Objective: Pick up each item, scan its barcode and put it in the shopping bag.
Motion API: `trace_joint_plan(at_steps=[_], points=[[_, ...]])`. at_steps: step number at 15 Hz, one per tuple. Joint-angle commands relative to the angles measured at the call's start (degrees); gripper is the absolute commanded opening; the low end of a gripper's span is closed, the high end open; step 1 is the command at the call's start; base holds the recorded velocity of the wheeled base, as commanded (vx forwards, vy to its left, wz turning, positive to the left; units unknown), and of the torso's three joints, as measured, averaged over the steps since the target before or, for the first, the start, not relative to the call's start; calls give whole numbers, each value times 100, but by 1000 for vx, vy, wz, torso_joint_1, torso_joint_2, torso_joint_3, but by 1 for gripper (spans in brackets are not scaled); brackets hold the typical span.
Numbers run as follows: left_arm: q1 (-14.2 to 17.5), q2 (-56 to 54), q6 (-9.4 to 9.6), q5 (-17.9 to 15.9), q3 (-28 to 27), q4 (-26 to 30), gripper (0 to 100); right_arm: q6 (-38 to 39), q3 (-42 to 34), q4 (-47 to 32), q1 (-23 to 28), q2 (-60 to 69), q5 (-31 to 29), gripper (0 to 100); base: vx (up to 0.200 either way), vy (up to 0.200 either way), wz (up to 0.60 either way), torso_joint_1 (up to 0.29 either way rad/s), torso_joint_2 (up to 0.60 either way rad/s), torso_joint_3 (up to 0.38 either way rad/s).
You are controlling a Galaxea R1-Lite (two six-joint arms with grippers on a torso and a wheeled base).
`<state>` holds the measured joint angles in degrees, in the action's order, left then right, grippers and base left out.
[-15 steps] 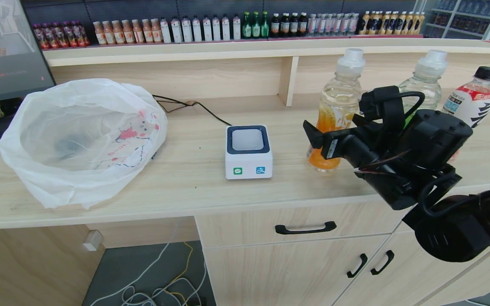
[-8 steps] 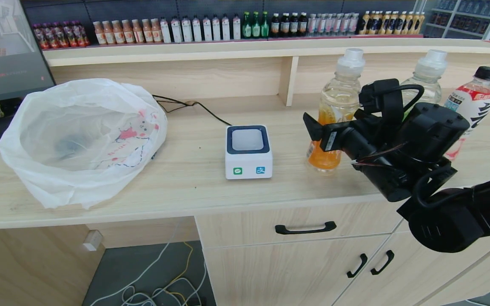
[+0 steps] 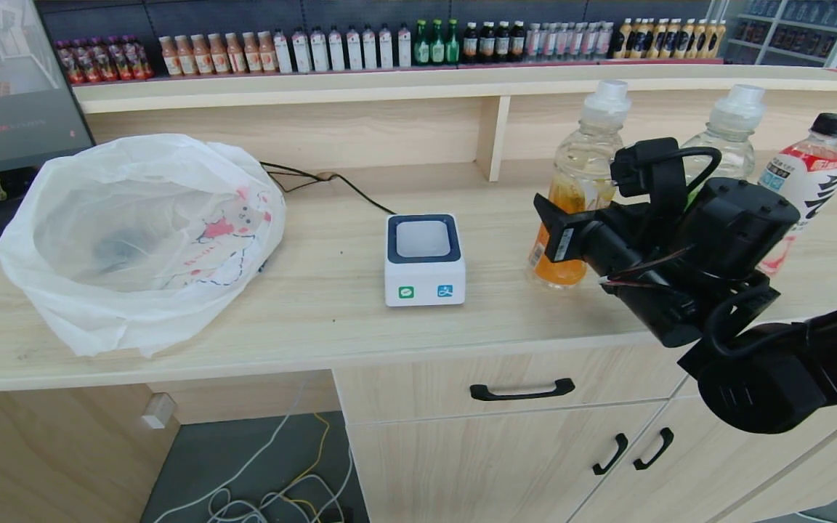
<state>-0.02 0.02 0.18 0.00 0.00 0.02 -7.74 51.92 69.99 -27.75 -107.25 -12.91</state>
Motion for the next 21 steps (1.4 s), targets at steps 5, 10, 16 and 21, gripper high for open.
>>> trace_joint_plan(at_steps=[5,10,16,21], points=[[2,-2,-1,0,0,-2,100,9,-68,33,50,205,104,0,0,0,0,0,0,0],[2,-2,-1,0,0,-2,100,9,-279,33,50,407,104,0,0,0,0,0,0,0],[-6,-2,-1,0,0,-2,100,-8,-560,24,-47,1119,96,0,0,0,0,0,0,0],[2,-2,-1,0,0,-2,100,1,-1773,24,-310,1980,104,0,0,0,0,0,0,0]])
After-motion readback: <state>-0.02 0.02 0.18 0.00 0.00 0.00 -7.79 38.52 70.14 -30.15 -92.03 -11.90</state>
